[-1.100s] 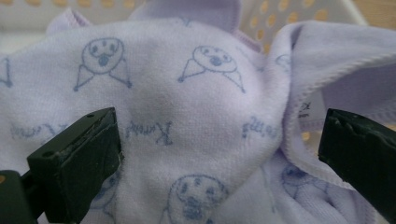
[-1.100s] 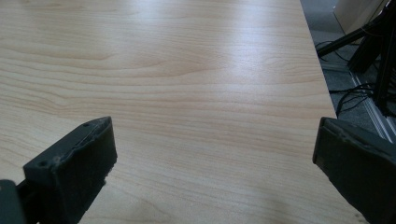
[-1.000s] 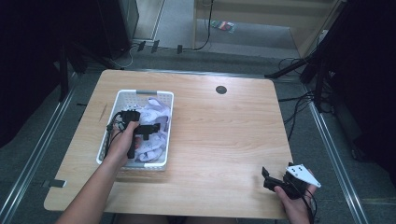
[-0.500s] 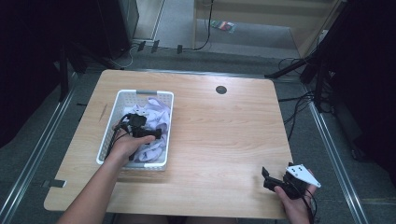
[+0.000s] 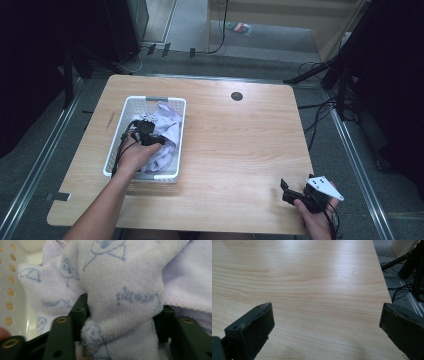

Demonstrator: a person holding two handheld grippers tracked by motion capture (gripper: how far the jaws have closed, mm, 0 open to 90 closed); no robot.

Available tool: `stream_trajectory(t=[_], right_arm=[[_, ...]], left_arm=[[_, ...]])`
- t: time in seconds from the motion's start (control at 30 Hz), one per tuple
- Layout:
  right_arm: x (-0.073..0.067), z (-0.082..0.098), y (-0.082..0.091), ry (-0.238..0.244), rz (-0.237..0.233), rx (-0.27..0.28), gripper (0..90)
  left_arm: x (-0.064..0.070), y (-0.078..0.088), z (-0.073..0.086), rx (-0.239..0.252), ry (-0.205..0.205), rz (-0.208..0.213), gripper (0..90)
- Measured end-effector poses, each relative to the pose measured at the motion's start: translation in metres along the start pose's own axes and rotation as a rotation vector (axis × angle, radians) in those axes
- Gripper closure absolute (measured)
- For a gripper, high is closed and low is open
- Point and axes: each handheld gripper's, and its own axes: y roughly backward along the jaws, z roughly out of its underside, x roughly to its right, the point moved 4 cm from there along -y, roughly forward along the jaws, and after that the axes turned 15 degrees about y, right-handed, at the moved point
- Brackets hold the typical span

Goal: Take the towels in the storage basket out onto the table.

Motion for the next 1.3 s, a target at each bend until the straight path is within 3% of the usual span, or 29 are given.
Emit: stream_trajectory(t=[0.13, 0.2, 0.33, 0.5, 0.6, 0.63, 0.77, 0.87, 0.93, 1.17, 1.3], right_arm=[[0.0, 0.0, 0.0, 0.0, 0.0, 0.0, 0.0], [0.0, 0.0, 0.0, 0.0, 0.001, 0.0, 0.0], [0.0, 0.0, 0.0, 0.0, 0.001, 0.0, 0.0], [0.0, 0.0, 0.0, 0.001, 0.0, 0.0, 0.0], [0.0, 0.0, 0.0, 0.001, -0.001, 0.0, 0.0], [0.0, 0.0, 0.0, 0.001, -0.001, 0.0, 0.0], [0.0, 0.0, 0.0, 0.002, 0.0, 0.0, 0.0], [0.0, 0.0, 0.0, 0.002, 0.0, 0.0, 0.0], [0.0, 0.0, 0.0, 0.002, 0.0, 0.0, 0.0], [0.0, 0.0, 0.0, 0.004, 0.0, 0.001, 0.0], [0.0, 0.0, 0.0, 0.004, -0.001, 0.001, 0.0]], left_arm=[[-0.004, 0.004, -0.003, -0.012, 0.022, 0.037, 56.2], [-0.009, 0.008, -0.007, -0.014, 0.062, 0.082, 57.3], [-0.012, 0.013, -0.01, 0.01, 0.084, 0.091, 58.3], [-0.009, 0.027, -0.013, 0.116, 0.075, 0.098, 58.5], [-0.007, 0.033, -0.014, 0.141, 0.077, 0.112, 58.4], [-0.007, 0.041, -0.016, 0.177, 0.09, 0.114, 58.4], [-0.006, 0.055, -0.022, 0.198, 0.133, 0.161, 58.5], [-0.005, 0.062, -0.025, 0.217, 0.13, 0.159, 58.5], [-0.004, 0.073, -0.028, 0.27, 0.141, 0.172, 58.4], [0.003, 0.092, -0.031, 0.363, 0.158, 0.207, 57.9], [0.01, 0.101, -0.032, 0.388, 0.153, 0.208, 57.8]])
